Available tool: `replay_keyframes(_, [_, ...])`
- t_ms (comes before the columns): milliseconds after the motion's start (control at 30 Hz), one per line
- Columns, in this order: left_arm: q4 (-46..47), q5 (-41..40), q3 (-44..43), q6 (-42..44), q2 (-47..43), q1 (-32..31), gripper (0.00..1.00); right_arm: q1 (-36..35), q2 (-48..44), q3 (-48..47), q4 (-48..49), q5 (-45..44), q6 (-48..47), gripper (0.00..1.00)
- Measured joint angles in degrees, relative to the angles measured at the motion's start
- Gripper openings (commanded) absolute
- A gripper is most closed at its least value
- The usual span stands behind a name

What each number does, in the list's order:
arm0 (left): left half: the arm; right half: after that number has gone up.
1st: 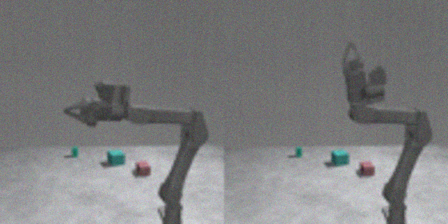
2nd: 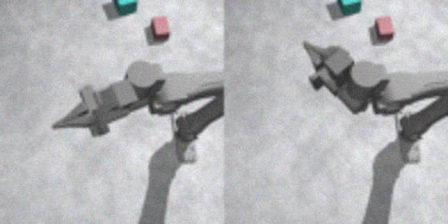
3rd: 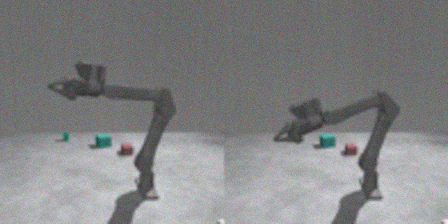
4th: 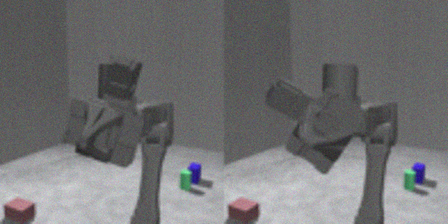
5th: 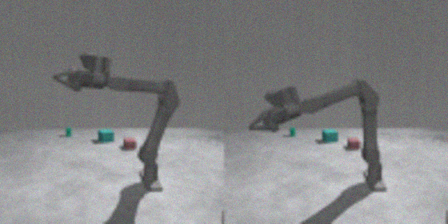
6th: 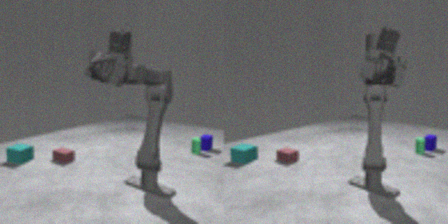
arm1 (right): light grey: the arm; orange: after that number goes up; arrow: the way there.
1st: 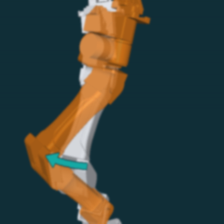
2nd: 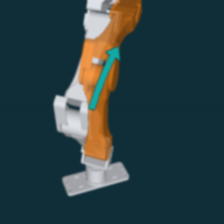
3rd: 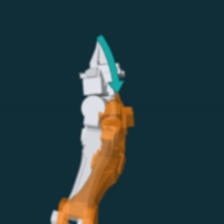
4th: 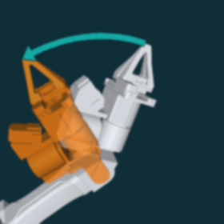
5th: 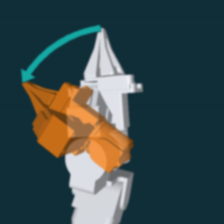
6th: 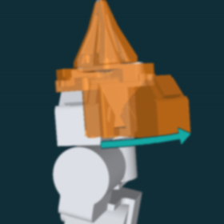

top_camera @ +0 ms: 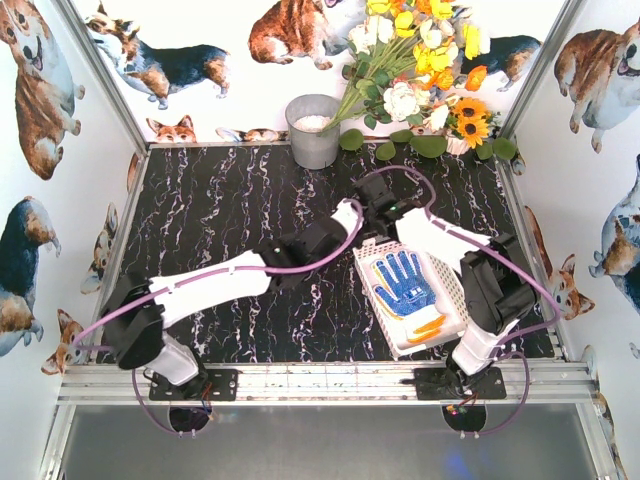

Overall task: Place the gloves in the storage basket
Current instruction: Pick up the glove from the center of the board, then place the glove in the bin.

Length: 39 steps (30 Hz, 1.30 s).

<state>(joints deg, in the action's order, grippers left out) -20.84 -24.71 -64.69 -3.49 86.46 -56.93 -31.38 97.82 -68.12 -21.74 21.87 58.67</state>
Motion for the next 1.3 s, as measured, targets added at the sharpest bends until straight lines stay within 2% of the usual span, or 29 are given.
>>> replay_keyframes(333, [-0.4, 6.7, -11.3, 2.1, 9.1, 0.2, 0.00, 8.6, -1.9, -0.9, -6.7, 5.8, -11.1, 0.00])
replay_keyframes(600, [-0.2, 11.4, -19.0, 2.0, 13.2, -1.4, 0.00, 13.6, -10.3, 0.7, -13.0, 4.8, -19.9, 0.00])
replay_keyframes(867, [0.0, 16.2, -22.0, 0.7, 14.9, -4.0, 0.00, 17.3, -18.8, 5.7, -17.6, 4.4, -24.0, 0.00])
replay_keyframes(1300, [0.0, 24.1, -21.8, -3.0, 18.4, -6.3, 0.00, 18.9, -24.6, 15.5, -20.0, 2.4, -27.9, 0.00])
